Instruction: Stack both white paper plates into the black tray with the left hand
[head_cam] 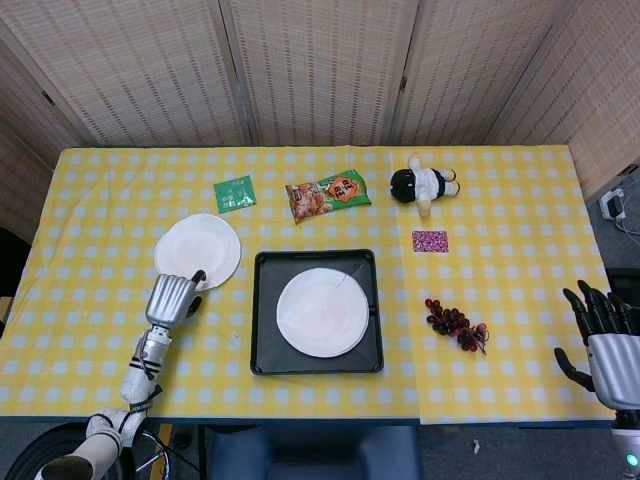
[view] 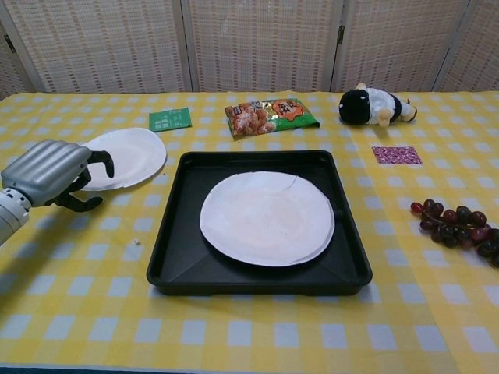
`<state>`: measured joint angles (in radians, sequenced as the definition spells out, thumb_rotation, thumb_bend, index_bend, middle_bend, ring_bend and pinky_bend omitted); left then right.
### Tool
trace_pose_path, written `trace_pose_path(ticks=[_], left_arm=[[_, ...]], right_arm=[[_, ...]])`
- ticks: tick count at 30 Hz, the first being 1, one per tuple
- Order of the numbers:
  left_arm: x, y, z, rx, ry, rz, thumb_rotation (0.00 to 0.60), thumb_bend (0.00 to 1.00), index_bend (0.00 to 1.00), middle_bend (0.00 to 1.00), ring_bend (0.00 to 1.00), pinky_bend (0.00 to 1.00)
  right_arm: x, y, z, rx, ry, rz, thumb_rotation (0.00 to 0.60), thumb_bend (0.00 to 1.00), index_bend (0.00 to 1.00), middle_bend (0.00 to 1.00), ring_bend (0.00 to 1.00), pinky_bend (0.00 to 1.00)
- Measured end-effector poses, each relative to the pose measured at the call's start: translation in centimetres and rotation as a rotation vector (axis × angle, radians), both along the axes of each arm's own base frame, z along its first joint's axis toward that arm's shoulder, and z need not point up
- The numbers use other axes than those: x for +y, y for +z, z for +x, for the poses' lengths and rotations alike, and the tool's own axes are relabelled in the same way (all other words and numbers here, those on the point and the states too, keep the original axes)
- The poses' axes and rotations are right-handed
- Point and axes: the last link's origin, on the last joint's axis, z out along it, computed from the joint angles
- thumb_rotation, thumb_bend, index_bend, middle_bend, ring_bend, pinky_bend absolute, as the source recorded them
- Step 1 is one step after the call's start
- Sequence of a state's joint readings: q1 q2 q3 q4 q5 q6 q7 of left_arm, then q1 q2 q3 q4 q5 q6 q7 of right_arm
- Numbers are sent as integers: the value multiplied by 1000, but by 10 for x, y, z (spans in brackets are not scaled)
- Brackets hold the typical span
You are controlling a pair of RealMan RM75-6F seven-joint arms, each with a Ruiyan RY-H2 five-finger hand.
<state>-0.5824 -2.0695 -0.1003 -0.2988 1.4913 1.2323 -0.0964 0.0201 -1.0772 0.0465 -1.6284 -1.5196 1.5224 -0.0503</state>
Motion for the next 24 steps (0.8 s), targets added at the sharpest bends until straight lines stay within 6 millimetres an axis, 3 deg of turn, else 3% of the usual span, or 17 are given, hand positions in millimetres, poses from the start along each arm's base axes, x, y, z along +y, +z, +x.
trace_pose_path(ticks=[24], left_arm=[[11,-10,7,12,46,35,600,363,499,1000,1000,1000]], right_arm=[[0,2,-1,3,-5,-9,600,365,0,0,0,0]])
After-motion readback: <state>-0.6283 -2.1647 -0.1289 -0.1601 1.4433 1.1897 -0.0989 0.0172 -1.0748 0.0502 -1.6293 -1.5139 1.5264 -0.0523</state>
